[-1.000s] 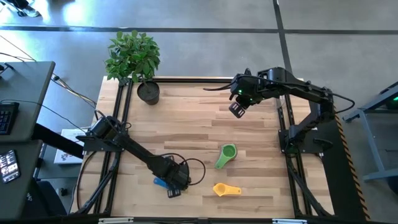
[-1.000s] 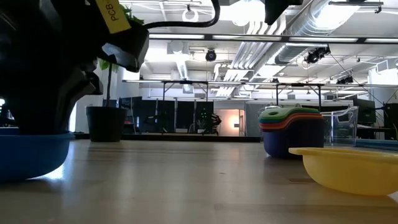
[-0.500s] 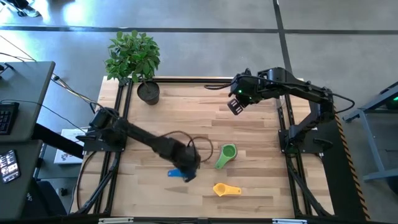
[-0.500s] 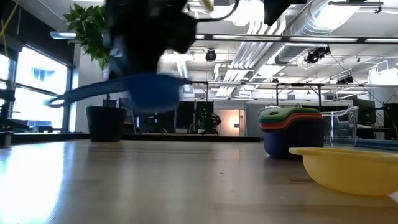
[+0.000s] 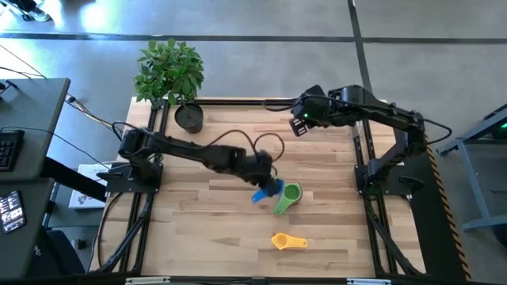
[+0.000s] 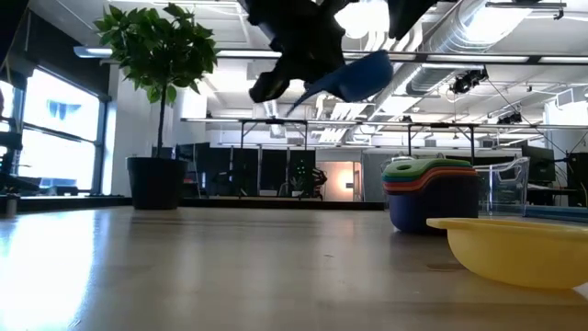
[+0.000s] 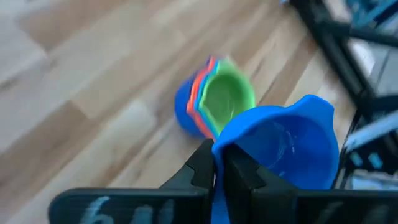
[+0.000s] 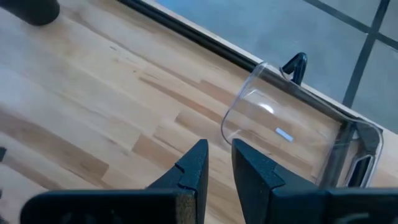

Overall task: Nest measuring cups in basket
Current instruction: Stack the blue measuring cup on top of the green measuring cup

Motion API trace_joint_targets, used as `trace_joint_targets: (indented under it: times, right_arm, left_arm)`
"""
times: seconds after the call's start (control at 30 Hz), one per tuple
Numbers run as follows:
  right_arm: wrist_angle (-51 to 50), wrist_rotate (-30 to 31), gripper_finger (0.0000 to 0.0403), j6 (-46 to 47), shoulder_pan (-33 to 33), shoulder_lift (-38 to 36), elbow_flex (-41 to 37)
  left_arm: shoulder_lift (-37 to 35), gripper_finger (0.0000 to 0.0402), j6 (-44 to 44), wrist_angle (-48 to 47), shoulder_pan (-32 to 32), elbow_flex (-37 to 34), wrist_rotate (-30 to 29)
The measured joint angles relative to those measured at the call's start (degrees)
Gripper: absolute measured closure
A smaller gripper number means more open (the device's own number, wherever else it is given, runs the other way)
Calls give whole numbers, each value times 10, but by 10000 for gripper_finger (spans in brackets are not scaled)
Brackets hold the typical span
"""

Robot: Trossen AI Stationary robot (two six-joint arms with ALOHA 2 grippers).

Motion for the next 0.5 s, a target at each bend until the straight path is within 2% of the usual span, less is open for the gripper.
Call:
trace_joint_targets:
  times: [0.27,0.5]
  right_arm:
    - [0,1,339,15,-23,1,0]
    - [0,1,339,26,-40,1,0]
  left_arm:
    - [0,394,-73,96,34,1,68]
    - [0,394,-109,131,49,1,86]
